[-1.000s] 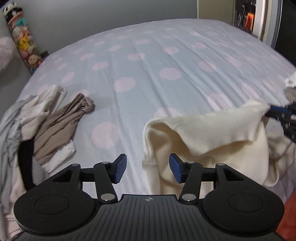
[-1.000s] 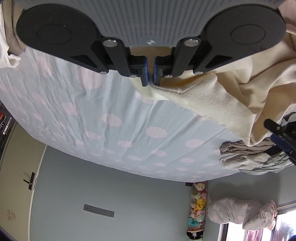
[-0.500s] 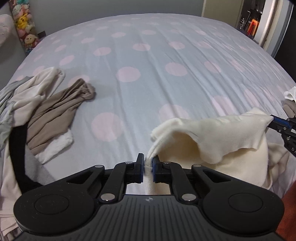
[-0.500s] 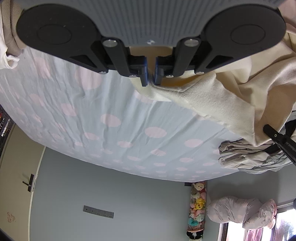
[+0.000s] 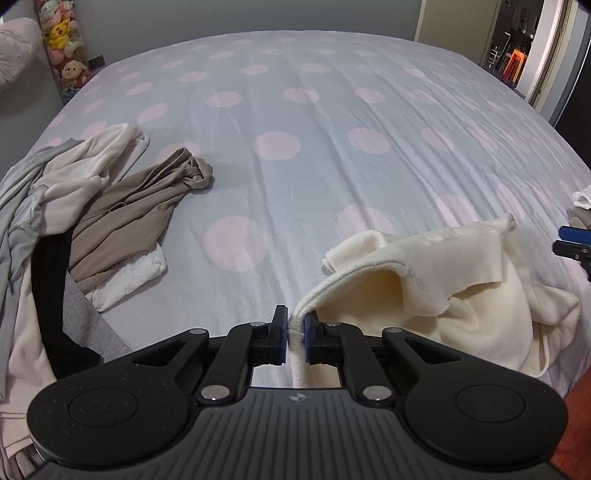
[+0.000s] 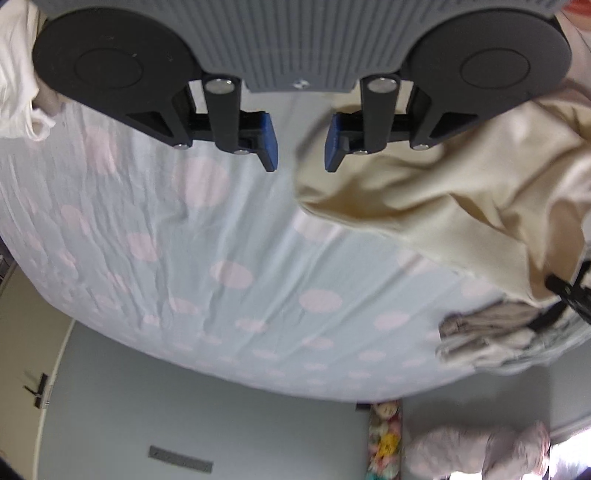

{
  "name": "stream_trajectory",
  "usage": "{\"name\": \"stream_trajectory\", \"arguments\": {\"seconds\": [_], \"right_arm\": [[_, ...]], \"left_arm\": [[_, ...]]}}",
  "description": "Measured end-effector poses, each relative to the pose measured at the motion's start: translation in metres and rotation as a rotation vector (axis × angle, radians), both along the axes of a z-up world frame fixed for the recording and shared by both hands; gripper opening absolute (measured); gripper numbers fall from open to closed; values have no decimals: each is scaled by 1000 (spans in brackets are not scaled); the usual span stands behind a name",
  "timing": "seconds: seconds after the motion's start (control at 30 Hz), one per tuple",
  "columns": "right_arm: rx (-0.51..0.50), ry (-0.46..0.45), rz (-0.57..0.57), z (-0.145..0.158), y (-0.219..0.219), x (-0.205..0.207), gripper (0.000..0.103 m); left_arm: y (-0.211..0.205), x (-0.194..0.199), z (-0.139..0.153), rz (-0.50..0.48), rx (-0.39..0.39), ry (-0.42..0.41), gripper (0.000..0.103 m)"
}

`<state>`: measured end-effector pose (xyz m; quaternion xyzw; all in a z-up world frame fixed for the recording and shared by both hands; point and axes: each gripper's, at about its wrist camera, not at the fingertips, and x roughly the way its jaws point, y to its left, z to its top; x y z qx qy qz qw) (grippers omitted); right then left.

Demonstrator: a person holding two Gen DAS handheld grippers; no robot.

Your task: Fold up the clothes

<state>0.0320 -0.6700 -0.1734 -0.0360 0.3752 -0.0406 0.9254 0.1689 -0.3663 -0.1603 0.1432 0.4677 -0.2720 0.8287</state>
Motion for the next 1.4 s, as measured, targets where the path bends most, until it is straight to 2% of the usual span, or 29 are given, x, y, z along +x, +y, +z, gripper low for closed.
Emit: {"name": "stream_trajectory", "arguments": {"seconds": [0.07, 0.37, 0.57, 0.6, 0.63, 0.7, 0.87, 1.03, 1.07, 1.2, 1.4], "right_arm": [[17, 26, 18, -8, -13, 12, 31], [210, 34, 205, -34, -51, 67, 31], [449, 88, 253, -54, -75, 91, 31], [484, 88, 248, -57, -78, 92, 27], [509, 91, 244, -58, -80, 92, 15], [520, 92, 234, -58, -81, 89, 12], [457, 10, 207, -33, -73, 65, 9], [170, -126, 168, 28, -34, 29, 8], [107, -158, 161, 42, -25, 22, 8], [-18, -314, 103, 105, -4, -3, 7], [-195, -564, 30, 206, 28, -43, 7]], "left_arm": [[1, 1, -1, 0, 0, 3, 6], [1, 5, 1, 2, 1, 23, 6], [0, 10, -3, 8, 11, 35, 6], [1, 11, -3, 11, 11, 37, 6], [2, 12, -3, 15, 8, 39, 6], [3, 13, -3, 23, 4, 42, 6], [9, 10, 9, 48, -16, 13, 6], [18, 1, 48, 66, -79, -84, 6], [19, -1, 59, 65, -91, -110, 6], [22, -13, 113, 51, -149, -240, 6], [36, -44, 216, 19, -276, -475, 6]]}}
